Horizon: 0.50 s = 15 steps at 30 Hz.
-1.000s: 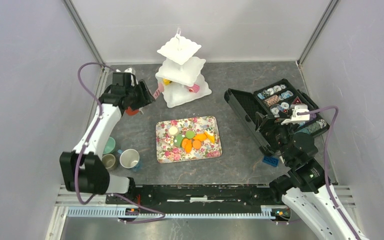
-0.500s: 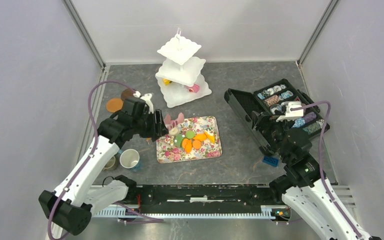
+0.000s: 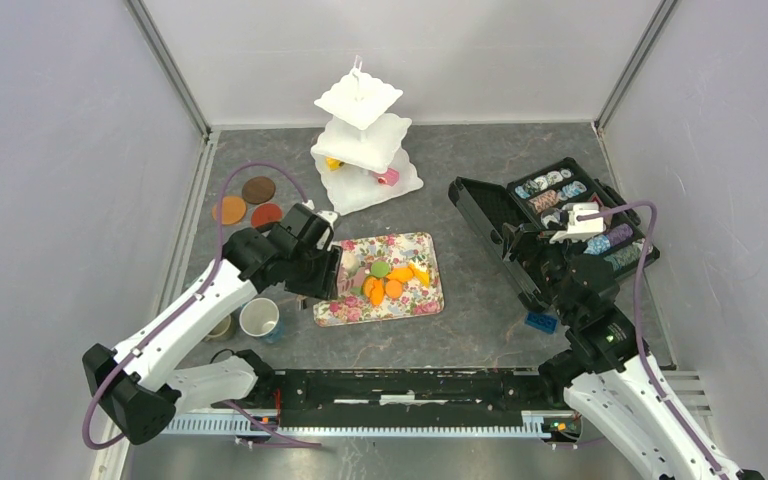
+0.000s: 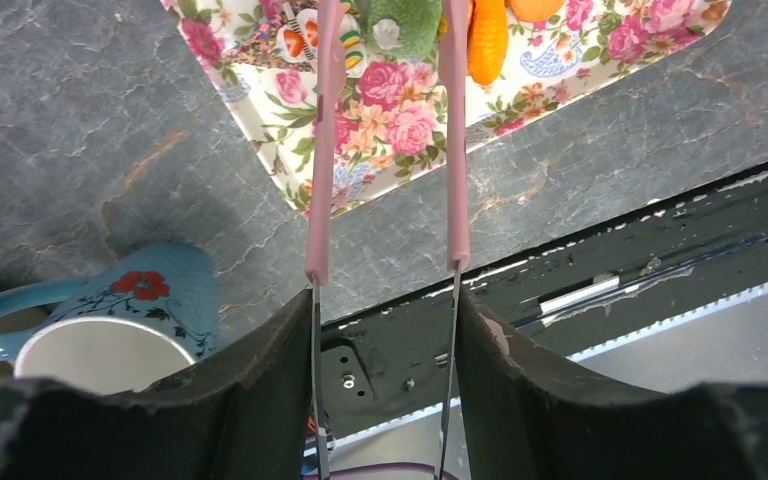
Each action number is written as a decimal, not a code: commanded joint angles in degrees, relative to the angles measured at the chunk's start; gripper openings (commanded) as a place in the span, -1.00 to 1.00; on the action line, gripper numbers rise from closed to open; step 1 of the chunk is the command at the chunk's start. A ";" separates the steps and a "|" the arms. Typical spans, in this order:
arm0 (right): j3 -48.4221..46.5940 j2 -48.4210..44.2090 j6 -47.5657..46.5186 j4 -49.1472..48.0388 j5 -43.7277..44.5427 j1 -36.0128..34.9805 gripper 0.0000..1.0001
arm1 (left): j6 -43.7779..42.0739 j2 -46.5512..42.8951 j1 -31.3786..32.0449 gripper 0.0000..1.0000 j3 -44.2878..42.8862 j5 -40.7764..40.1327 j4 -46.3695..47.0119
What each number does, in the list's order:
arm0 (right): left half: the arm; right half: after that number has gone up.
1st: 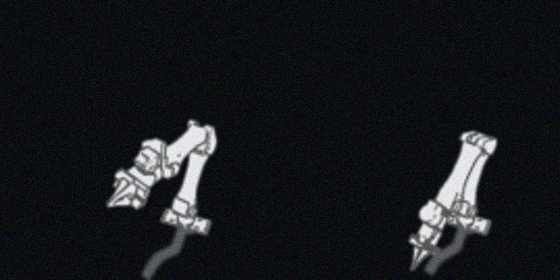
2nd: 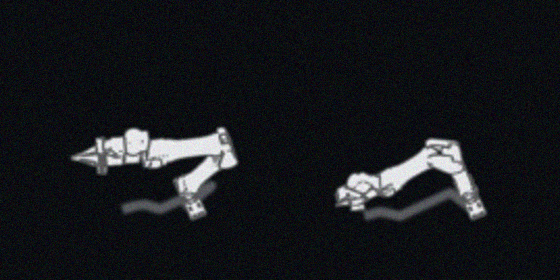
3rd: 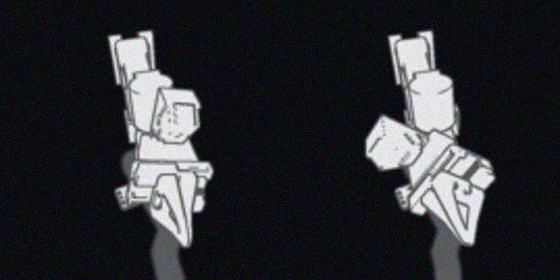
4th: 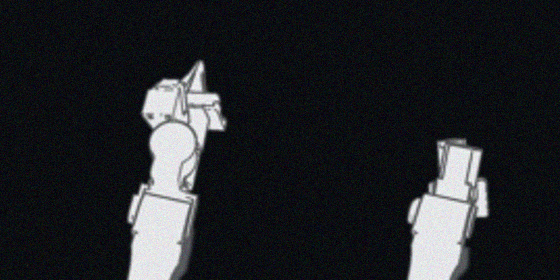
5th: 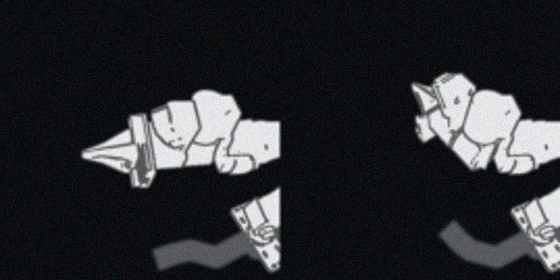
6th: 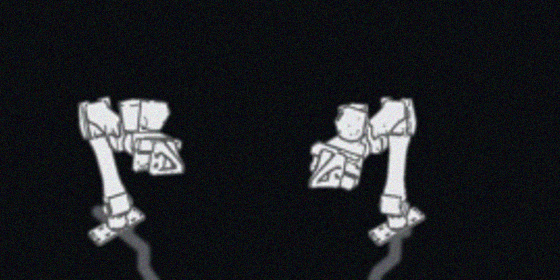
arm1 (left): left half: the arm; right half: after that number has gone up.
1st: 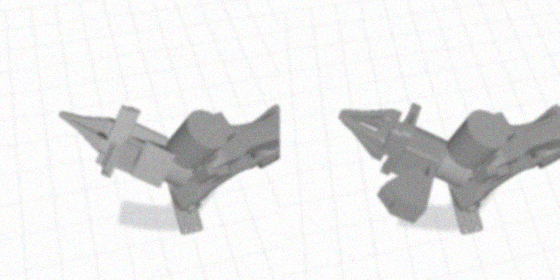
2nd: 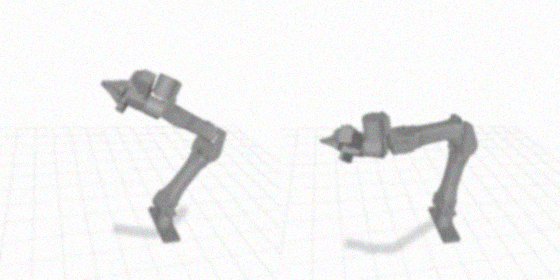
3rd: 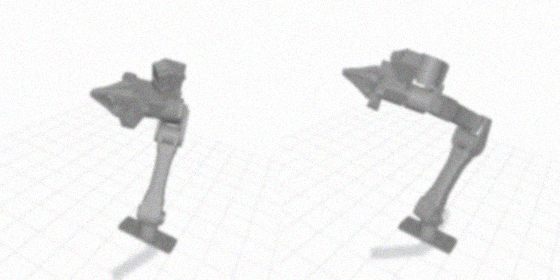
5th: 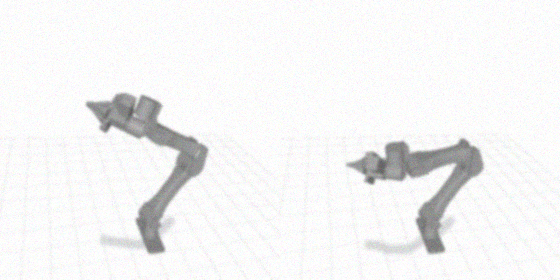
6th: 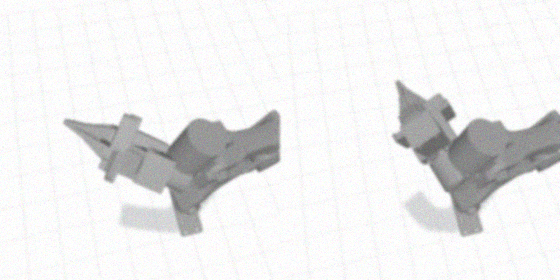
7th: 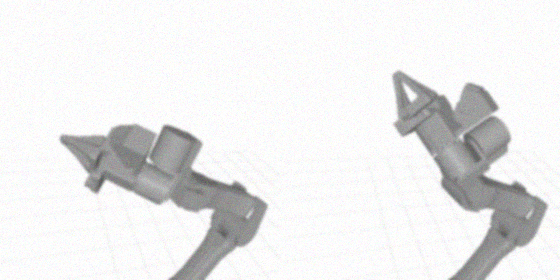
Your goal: Serve the afternoon tea
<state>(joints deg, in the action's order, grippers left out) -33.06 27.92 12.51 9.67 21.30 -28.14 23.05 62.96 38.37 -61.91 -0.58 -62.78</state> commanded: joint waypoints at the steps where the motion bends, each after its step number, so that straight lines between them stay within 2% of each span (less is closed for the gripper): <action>1: -0.62 0.13 -0.20 -2.26 1.13 -0.33 0.96 | -3.74 -0.06 0.55 0.09 -3.48 -2.00 -1.57; 15: 0.75 -0.43 1.00 -2.86 -0.45 -0.25 0.96 | -5.02 3.09 2.74 0.12 -4.28 -3.03 -0.43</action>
<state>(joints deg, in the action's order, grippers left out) -32.86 27.97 12.67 9.47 21.45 -28.14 21.47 65.71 40.64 -63.92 -2.11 -64.18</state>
